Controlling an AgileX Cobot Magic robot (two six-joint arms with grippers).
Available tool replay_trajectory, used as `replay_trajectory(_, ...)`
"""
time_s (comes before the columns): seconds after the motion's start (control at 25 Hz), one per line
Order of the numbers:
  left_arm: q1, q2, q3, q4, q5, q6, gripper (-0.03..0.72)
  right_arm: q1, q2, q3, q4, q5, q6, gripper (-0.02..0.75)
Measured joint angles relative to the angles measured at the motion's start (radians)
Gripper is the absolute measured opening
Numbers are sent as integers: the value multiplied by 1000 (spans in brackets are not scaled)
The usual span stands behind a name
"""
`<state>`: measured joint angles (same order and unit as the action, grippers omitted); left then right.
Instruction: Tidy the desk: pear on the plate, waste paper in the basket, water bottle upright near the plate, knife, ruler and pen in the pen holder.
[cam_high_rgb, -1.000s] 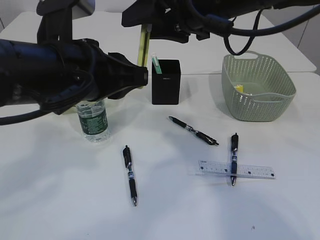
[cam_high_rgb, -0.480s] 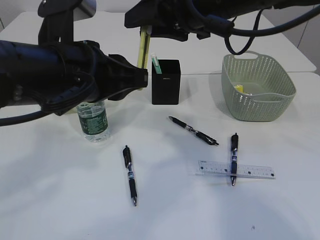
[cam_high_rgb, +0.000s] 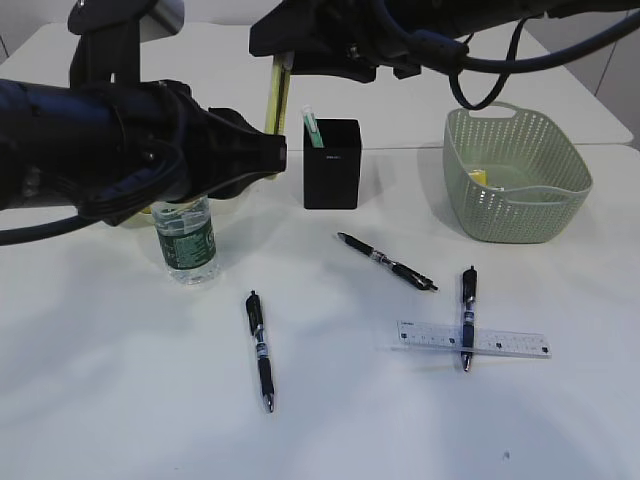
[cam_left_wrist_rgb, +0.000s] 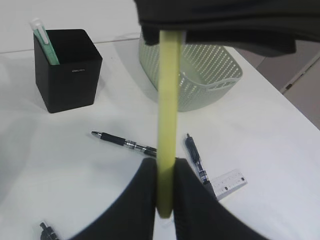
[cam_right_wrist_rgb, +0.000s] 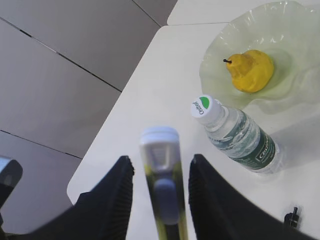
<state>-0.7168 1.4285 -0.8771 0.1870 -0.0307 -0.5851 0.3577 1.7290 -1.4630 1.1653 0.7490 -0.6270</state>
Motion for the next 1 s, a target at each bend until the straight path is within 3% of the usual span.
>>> replay_trajectory(0.16, 0, 0, 0, 0, 1, 0, 39, 0, 0, 0, 0, 0, 0, 272)
replay_trajectory(0.44, 0, 0, 0, 0, 2, 0, 39, 0, 0, 0, -9, -6, -4, 173)
replay_trajectory(1.0, 0, 0, 0, 8, 4, 0, 42, 0, 0, 0, -25, -15, -39, 134)
